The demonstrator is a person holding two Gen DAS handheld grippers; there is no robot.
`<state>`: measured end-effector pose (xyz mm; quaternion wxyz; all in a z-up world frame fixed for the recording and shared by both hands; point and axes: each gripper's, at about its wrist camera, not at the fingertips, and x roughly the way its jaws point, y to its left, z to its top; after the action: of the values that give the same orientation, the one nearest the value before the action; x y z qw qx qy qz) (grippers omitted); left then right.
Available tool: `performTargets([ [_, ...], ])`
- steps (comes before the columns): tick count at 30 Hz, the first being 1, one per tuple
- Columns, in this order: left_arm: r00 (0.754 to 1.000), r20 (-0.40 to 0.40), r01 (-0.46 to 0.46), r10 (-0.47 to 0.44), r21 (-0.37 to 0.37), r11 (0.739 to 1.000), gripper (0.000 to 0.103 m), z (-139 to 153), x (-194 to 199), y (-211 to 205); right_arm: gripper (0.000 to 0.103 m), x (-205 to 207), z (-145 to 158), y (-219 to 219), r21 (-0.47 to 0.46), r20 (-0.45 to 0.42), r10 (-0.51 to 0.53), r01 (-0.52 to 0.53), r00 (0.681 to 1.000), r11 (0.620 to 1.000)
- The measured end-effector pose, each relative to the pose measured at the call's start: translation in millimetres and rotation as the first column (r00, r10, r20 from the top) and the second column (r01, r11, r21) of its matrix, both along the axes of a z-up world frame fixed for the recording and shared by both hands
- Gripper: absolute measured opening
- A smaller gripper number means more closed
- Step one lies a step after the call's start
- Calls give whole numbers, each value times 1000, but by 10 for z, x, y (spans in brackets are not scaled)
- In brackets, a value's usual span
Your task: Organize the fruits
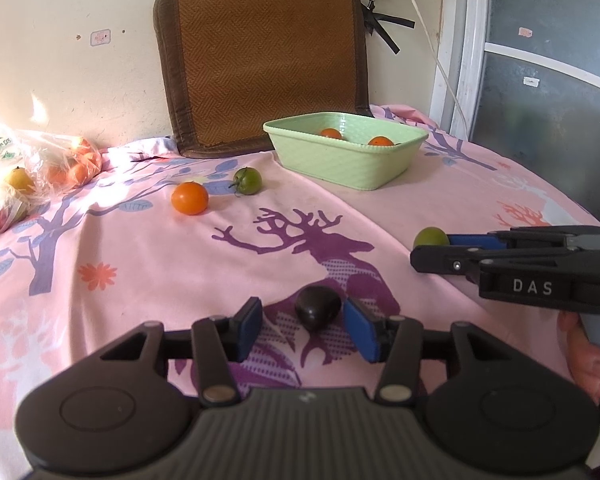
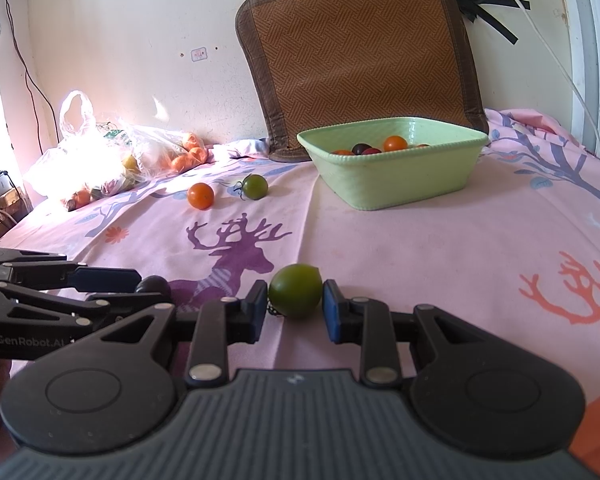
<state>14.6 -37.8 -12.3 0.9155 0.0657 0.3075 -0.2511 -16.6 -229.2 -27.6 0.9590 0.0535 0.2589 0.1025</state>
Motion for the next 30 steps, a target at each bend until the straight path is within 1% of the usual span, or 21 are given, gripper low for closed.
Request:
performTargets([
  [5,1000,9,-5,4,16,1000,43,-6,-4,-30,33,-9,5,-3,2,5,7,-7,1000,1000],
  [8,1000,19,14,-15,30,999,31,-9,-19,-72,33,-10,6,0,1,6,8,-8,1000,1000],
  [9,999,26,27,-28,39,999,25,-9,-34,-97,32,-10,5,1,0,7,8,-8,1000,1000],
  [11,999,42,28,-31,65,998,25,-12,-42,-142,31,-13,3,6,-2,8,8,-8,1000,1000],
  [14,999,37,32,-34,52,998,25,25,49,-154,31,-17,14,-17,11,13,4,-4,1000,1000],
  [17,998,38,40,-41,19,999,25,165,257,-202,31,24,56,-94,47,21,-8,7,1000,999],
  [18,998,42,48,-48,3,999,25,229,341,-235,31,50,86,-118,44,32,-14,13,999,999],
  [20,995,68,67,-66,-18,998,25,375,529,-357,31,139,187,-180,26,68,-36,34,997,999],
  [23,989,117,95,-92,-20,995,26,546,840,-621,31,357,363,-319,27,119,-71,69,990,997],
  [25,989,106,104,-101,-25,994,26,591,1078,-785,31,517,444,-375,20,147,-91,90,985,996],
  [27,991,81,107,-104,-31,994,26,577,1304,-919,32,701,476,-398,-6,166,-100,102,981,995],
  [30,994,46,104,-103,-19,994,26,496,1556,-1076,32,941,432,-426,-41,150,-107,114,983,993],
])
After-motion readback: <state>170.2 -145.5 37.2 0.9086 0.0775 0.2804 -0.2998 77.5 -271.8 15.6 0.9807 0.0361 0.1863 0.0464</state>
